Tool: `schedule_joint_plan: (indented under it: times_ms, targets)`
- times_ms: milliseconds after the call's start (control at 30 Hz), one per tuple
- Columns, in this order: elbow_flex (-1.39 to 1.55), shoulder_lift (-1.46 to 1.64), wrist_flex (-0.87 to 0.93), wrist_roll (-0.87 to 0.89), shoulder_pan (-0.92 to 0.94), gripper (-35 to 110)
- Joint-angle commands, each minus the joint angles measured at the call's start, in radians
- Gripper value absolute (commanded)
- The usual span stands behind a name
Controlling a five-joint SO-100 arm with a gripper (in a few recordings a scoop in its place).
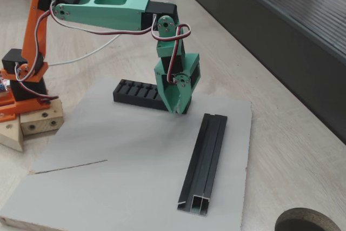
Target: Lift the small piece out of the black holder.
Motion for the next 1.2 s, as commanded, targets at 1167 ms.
schedule_joint_plan:
  times_ms: [1167]
  targets:
    - [-0.025,0.137,-0.006,0.005,0.055,3]
